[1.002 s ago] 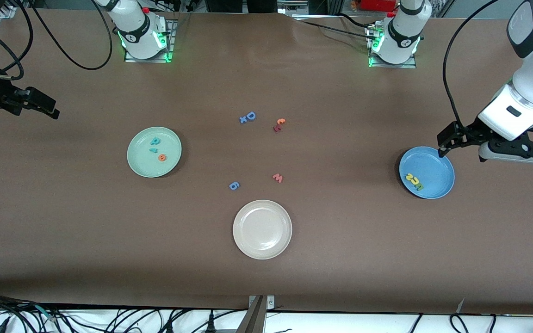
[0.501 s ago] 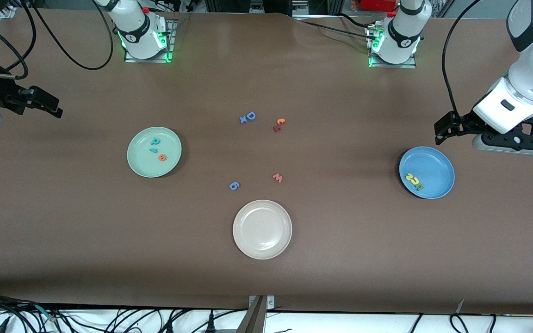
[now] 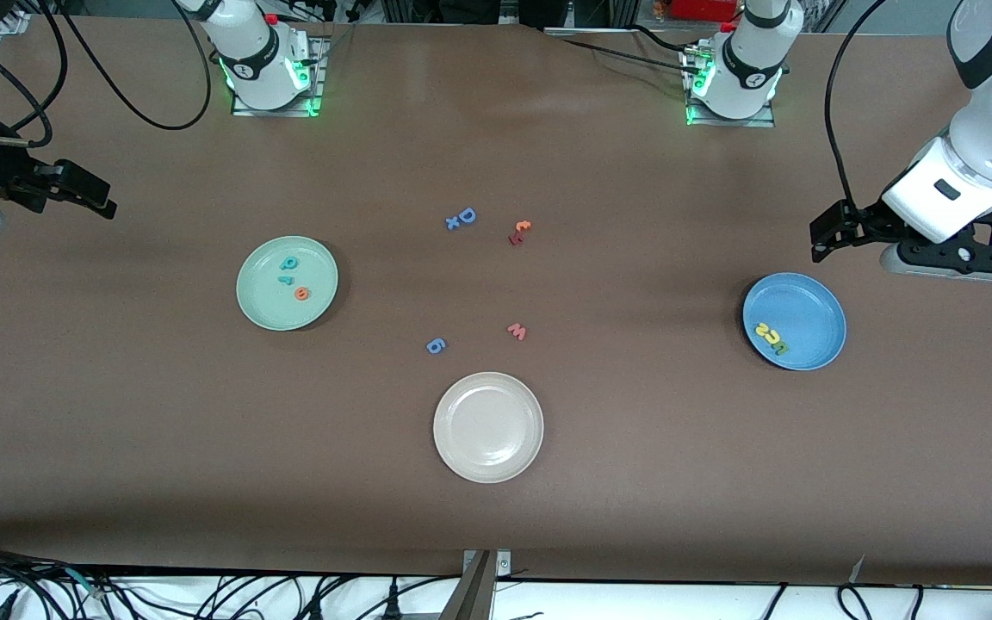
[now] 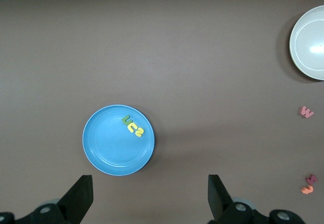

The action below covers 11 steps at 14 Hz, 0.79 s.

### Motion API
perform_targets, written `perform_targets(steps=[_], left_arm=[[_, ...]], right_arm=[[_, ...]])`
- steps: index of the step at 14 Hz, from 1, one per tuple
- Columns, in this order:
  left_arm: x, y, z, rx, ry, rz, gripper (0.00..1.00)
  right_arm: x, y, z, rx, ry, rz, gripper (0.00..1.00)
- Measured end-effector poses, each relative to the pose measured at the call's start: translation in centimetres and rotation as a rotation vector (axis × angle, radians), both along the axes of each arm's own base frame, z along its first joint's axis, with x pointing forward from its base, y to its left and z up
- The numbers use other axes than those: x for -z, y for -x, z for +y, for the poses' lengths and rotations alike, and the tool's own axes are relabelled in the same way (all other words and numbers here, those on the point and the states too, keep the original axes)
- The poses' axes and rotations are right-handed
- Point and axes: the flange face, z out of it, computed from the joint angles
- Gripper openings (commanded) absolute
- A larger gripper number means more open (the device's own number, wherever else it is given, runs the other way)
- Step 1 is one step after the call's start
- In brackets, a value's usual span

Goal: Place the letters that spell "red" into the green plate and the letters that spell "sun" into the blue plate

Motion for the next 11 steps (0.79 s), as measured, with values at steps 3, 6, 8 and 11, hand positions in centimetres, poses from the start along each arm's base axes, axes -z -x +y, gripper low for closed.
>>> perform_targets(steps=[3, 6, 8, 11], left_arm=[[-0.6, 0.4, -0.2, -0.024, -0.001, 0.016, 1.0], [-1.6, 0.4, 0.1, -0.039, 0.001, 0.002, 1.0], [-2.1, 0.3, 0.3, -0.045, 0.002, -0.004, 1.0], [-2.1, 0.5, 0.2, -0.043, 0.0, 0.007, 1.0]], right_arm=[[0.0, 0.0, 0.0, 0.0, 0.0, 0.001, 1.0], [-0.1, 0.0, -0.1, 0.001, 0.0, 0.0, 1.0], [-0.1, 0.0, -0.1, -0.01, 0.0, -0.001, 1.0], [-0.3, 0.0, -0.1, -0.034, -0.001, -0.007, 1.0]])
